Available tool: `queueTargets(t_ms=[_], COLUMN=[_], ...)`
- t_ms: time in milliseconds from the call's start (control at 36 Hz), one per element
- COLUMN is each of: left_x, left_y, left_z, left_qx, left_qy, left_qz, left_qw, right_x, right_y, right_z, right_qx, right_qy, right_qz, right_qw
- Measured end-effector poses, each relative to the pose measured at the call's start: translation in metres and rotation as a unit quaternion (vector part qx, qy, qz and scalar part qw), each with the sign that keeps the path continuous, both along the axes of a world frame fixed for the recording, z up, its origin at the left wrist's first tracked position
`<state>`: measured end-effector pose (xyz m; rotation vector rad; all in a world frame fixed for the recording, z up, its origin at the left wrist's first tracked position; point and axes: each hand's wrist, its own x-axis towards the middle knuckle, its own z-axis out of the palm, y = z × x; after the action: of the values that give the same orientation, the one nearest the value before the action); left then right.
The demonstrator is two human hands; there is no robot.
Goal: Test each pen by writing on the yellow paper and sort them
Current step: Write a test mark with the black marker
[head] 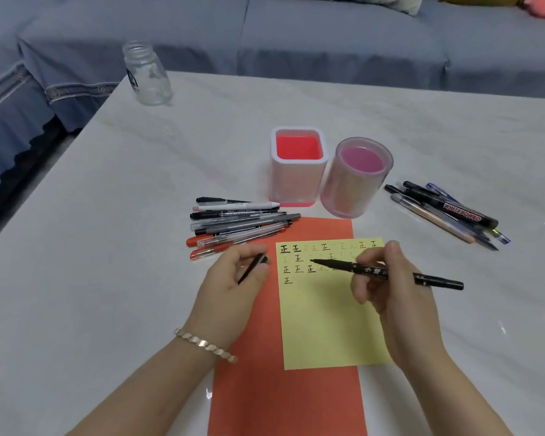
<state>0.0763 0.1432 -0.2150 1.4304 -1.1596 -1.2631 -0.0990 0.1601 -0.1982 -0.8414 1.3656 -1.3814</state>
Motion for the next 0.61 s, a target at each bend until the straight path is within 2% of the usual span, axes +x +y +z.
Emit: queueTargets(t_ms=[56,111,250,611], left_x=[-0.002,-0.004,-0.005,-0.005], left_y=[0.002,0.004,0.007,0.009], left_z=[0.007,0.013,0.021,0.021], left_qx=[0.022,0.011,-0.037,-0.044], left_qy=[0.056,0.074,0.076,0.029], left_qz=[-0.021,-0.038,-0.069,-0.104], left_qw=[0.998,0.996,0.994,0.993], right_x=[0.001,0.003,0.007,0.007], right_y=[0.002,0.003,0.004,0.001], right_z=[0.003,0.006,0.010,0.007], right_qx=[-0.026,-0.039,-0.048,-0.039], right_qy=[0.018,0.011,0.020,0.034], right_qz=[-0.013,-0.025,-0.041,-0.029], right_qw=[0.999,0.999,0.998,0.998])
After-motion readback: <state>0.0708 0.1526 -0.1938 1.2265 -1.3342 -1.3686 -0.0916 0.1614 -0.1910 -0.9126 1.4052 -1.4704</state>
